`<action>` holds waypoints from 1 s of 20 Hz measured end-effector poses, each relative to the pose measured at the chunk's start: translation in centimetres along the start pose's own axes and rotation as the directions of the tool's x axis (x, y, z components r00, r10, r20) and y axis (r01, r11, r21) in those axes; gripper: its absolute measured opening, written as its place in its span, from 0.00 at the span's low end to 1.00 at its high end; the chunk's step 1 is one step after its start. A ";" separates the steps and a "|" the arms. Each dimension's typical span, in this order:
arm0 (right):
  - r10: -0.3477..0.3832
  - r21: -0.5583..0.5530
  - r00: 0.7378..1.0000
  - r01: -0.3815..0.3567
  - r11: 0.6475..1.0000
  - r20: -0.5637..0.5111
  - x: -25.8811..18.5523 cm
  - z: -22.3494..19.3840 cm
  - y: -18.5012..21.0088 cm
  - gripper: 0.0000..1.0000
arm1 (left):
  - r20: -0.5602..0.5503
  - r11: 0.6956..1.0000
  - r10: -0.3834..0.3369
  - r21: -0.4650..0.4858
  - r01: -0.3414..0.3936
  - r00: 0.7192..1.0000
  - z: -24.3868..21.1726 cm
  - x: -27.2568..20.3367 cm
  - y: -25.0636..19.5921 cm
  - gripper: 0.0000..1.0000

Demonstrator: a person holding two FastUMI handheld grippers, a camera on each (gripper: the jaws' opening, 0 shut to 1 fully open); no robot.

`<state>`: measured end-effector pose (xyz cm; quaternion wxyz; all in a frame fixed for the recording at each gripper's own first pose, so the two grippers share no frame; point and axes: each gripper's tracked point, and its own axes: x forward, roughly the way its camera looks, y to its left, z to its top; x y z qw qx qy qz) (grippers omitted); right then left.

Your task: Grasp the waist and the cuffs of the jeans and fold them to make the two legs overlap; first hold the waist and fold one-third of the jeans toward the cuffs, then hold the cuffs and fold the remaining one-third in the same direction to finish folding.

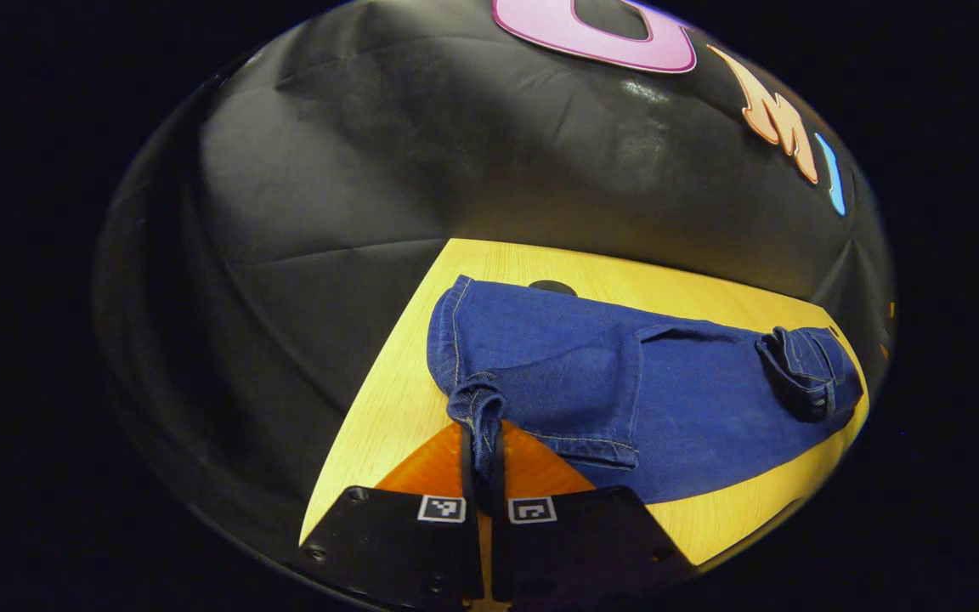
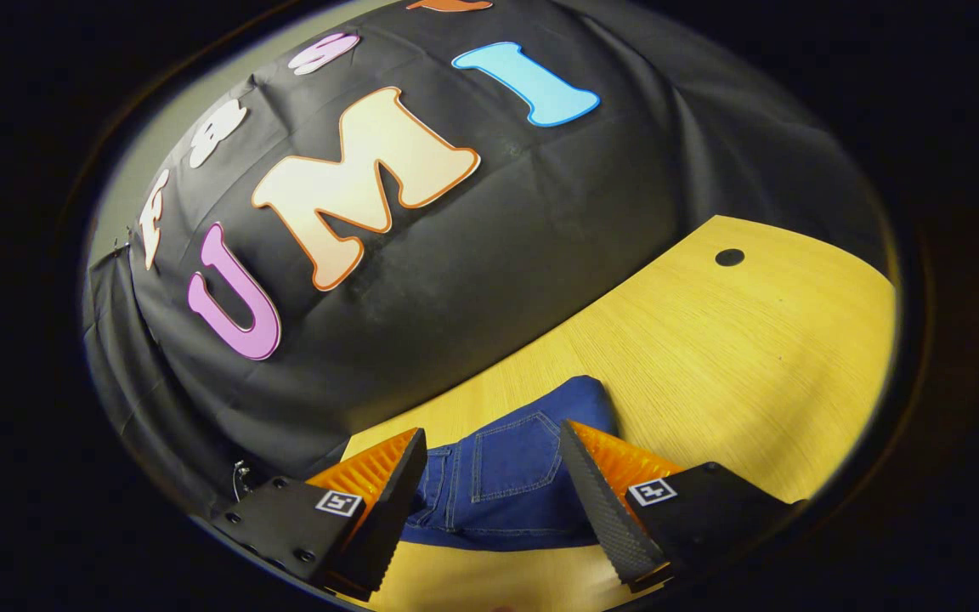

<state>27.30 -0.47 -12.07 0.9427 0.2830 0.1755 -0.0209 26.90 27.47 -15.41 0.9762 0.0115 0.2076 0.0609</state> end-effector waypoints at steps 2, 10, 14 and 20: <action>-0.001 -0.002 1.000 0.001 1.000 -0.004 -0.2 0.1 0.0 0.98 | 0.018 1.000 -0.003 -0.030 0.003 1.000 0.3 -0.3 -0.3 0.02; 0.015 0.014 1.000 -0.016 1.000 0.018 -1.0 1.9 -0.2 0.97 | 0.182 0.967 -0.189 -0.138 0.216 0.965 7.3 -5.4 -8.7 0.00; 0.019 0.015 0.999 -0.020 1.000 0.033 -2.3 3.6 -1.1 0.97 | 0.222 0.921 -0.310 -0.172 0.350 0.925 9.3 -6.6 -16.4 0.00; -0.026 -0.029 0.999 0.027 0.999 0.030 -5.6 5.8 -6.3 0.97 | 0.263 0.855 -0.437 -0.177 0.488 0.860 12.0 -9.1 -27.7 0.00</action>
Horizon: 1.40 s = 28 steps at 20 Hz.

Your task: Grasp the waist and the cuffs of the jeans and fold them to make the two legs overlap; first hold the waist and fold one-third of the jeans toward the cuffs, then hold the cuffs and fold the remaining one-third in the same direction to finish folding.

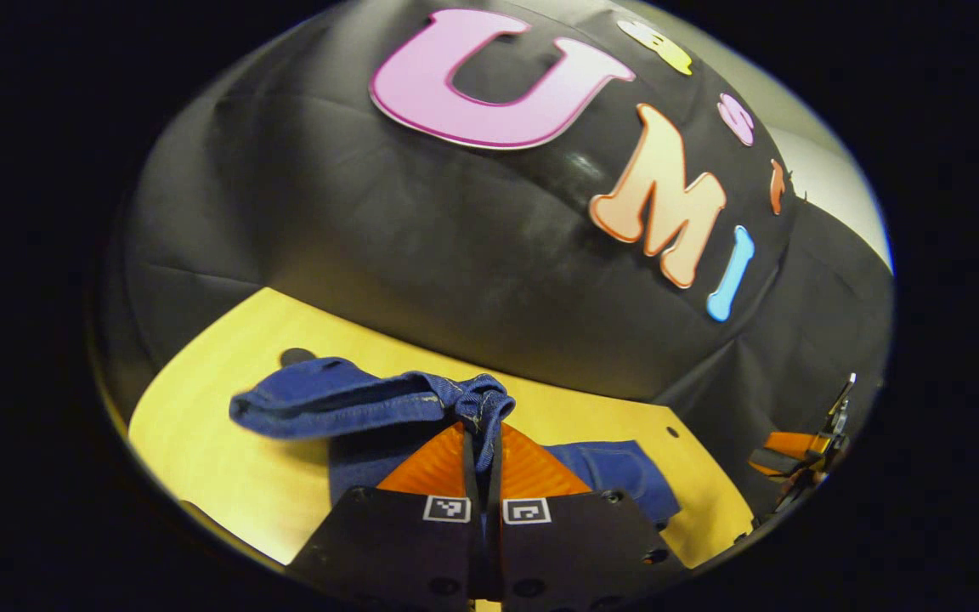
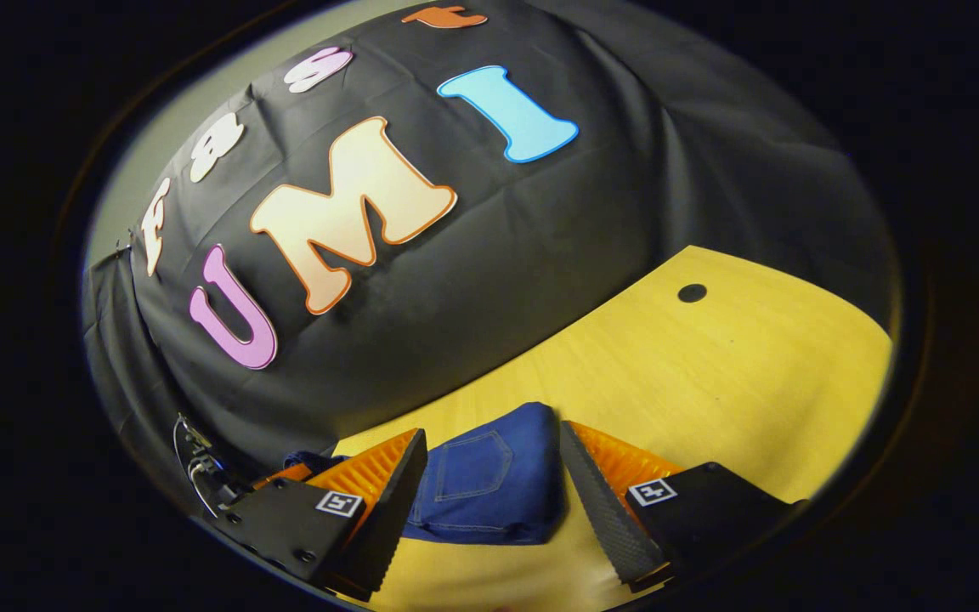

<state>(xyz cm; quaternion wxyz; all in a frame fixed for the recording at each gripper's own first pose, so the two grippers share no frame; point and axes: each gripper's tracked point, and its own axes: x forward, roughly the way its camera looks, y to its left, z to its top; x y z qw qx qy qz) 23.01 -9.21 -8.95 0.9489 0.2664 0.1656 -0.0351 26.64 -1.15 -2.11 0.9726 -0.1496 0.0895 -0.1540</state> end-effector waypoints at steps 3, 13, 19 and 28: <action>-0.008 0.001 1.000 0.008 1.000 -0.006 -1.4 0.8 -2.6 0.98 | 0.006 0.998 -0.058 0.017 0.058 0.998 0.0 1.9 -5.8 0.00; -0.019 -0.044 0.999 0.018 0.999 -0.027 -2.7 2.5 -8.4 0.97 | -0.193 0.957 -0.164 0.205 0.203 0.967 -10.2 7.3 -20.6 0.00; -0.025 -0.078 0.997 0.019 0.997 -0.079 -2.7 1.4 -10.1 0.97 | -0.375 0.851 0.025 0.494 0.177 0.927 -19.7 6.6 -19.6 0.00; -0.011 -0.101 0.987 -0.006 0.995 -0.162 -3.4 -1.3 -10.4 0.97 | -0.384 0.725 0.148 0.669 0.164 0.912 -22.9 7.1 -17.8 0.43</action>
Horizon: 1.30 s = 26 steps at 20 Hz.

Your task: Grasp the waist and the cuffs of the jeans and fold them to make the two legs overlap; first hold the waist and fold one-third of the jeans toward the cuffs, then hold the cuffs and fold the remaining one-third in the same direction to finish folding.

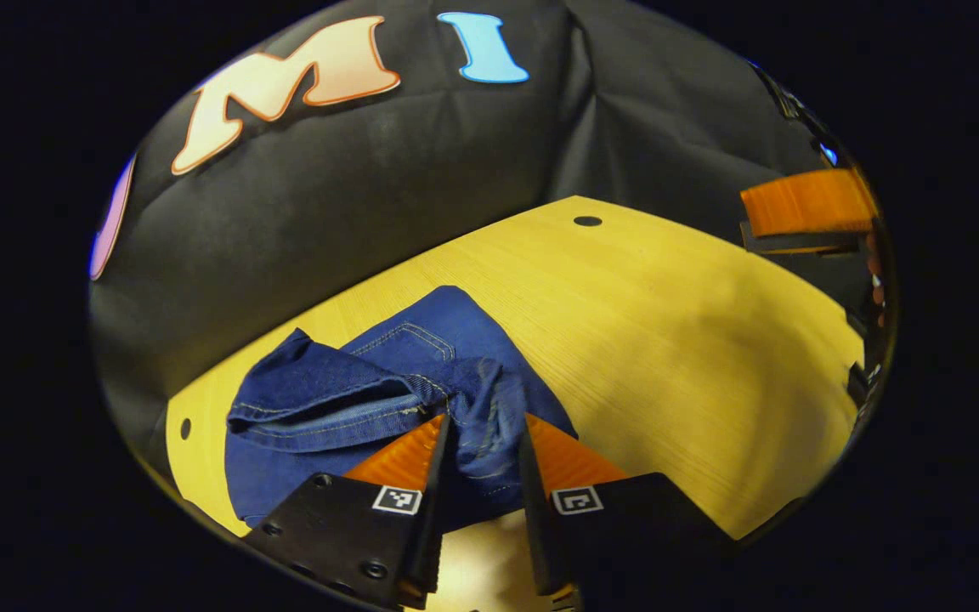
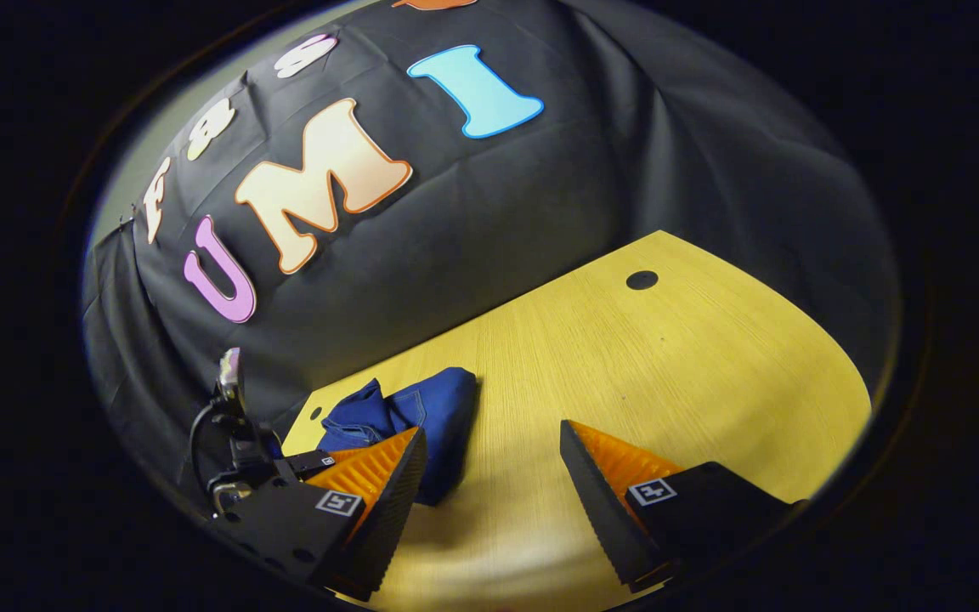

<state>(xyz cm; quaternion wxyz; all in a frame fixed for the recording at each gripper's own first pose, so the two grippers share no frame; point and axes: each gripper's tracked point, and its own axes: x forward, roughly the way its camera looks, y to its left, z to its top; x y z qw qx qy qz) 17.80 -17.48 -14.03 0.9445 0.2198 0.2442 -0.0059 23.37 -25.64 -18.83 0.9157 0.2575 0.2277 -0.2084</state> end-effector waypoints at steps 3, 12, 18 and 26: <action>-0.005 -0.028 1.000 0.005 1.000 -0.015 -0.3 -0.3 -0.1 0.97 | 0.023 0.994 0.020 -0.103 -0.017 1.000 0.2 -1.6 -0.4 0.54; 0.066 -0.085 0.998 -0.066 0.994 0.005 -3.7 -0.7 3.2 0.98 | 0.101 0.909 0.271 -0.354 -0.220 0.957 0.1 -14.2 4.0 0.93; 0.078 -0.126 0.994 -0.068 0.990 0.076 -6.7 -1.7 6.9 0.98 | 0.093 0.837 0.381 -0.459 -0.300 0.920 -1.5 -21.3 7.4 0.92; 0.079 -0.119 0.985 -0.061 0.991 0.150 -10.2 -4.4 10.9 0.97 | 0.124 0.863 0.305 -0.454 -0.220 0.944 -4.6 -23.3 4.4 0.89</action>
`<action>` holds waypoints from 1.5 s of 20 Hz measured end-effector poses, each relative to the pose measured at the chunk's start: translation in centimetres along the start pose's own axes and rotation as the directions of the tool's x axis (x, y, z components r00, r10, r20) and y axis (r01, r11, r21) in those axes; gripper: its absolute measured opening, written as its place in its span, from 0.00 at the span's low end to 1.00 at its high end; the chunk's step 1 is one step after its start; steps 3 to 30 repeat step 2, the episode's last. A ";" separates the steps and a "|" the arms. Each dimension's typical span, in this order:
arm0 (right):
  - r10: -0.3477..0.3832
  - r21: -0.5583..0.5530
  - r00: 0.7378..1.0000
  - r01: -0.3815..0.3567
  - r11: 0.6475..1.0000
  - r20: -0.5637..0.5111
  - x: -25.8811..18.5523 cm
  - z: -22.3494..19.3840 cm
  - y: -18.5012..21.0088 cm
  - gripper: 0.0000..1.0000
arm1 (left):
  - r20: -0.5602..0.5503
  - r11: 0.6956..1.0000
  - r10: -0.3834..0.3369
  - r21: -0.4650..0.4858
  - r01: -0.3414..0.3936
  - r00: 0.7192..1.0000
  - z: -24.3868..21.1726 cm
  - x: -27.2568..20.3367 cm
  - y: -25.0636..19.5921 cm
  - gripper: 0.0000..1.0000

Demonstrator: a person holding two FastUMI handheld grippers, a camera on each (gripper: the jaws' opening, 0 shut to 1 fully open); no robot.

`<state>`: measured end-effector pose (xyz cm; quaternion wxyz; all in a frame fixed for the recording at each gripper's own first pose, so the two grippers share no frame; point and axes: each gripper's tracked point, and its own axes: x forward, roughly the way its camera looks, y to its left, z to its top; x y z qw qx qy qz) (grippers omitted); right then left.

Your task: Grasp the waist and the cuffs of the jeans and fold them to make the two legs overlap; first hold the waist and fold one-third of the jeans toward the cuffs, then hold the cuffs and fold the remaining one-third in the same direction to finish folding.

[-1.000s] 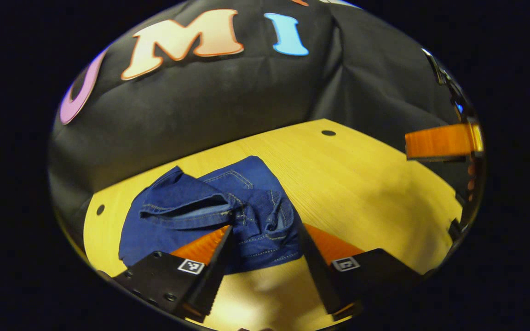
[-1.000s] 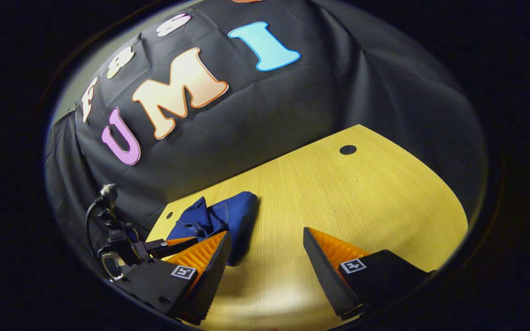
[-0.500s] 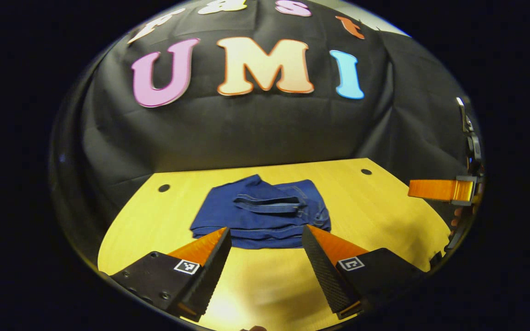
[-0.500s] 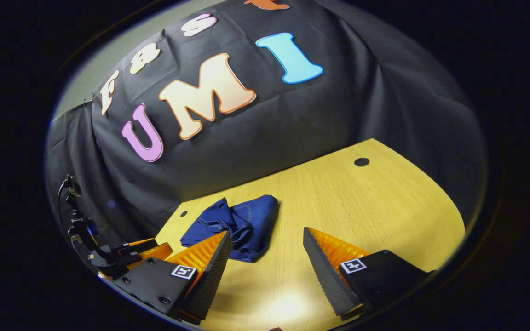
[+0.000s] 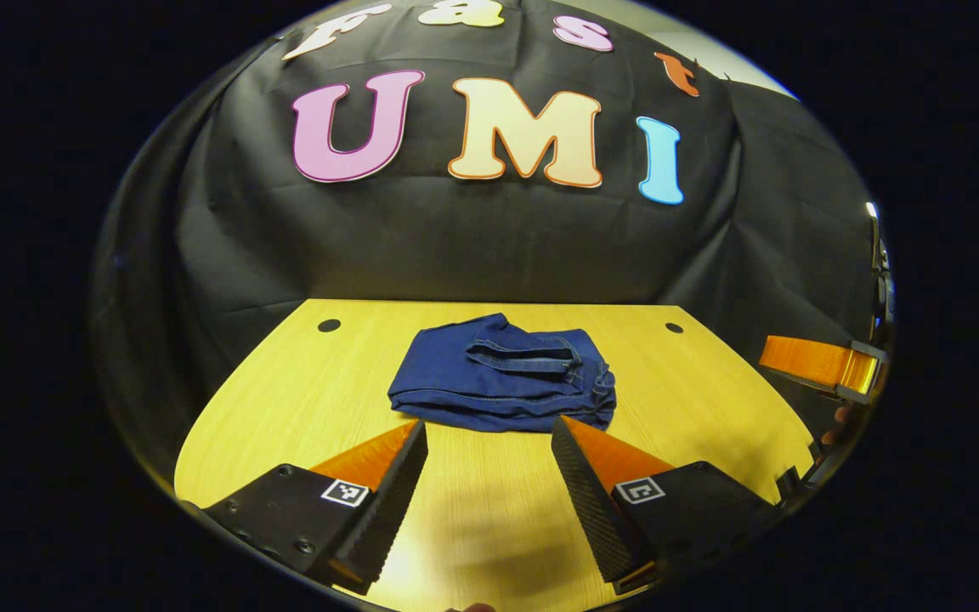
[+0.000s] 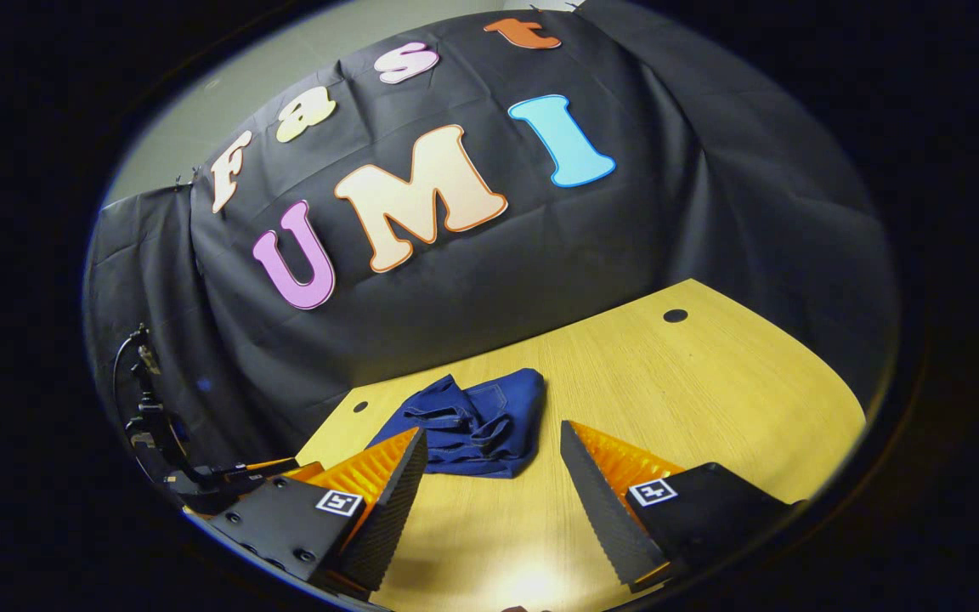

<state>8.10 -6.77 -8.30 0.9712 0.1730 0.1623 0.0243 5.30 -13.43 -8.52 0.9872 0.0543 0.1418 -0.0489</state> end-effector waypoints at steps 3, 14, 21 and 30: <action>-0.019 -0.013 1.000 0.019 1.000 -0.009 -0.4 -0.7 0.2 0.97 | -0.002 0.999 -0.031 0.018 0.031 1.000 0.0 -0.1 -0.3 0.89; -0.019 -0.013 1.000 0.019 1.000 -0.009 -0.4 -0.7 0.2 0.97 | -0.002 0.999 -0.031 0.018 0.031 1.000 0.0 -0.1 -0.3 0.89; -0.019 -0.013 1.000 0.019 1.000 -0.009 -0.4 -0.7 0.2 0.97 | -0.002 0.999 -0.031 0.018 0.031 1.000 0.0 -0.1 -0.3 0.89; -0.019 -0.013 1.000 0.019 1.000 -0.009 -0.4 -0.7 0.2 0.97 | -0.002 0.999 -0.031 0.018 0.031 1.000 0.0 -0.1 -0.3 0.89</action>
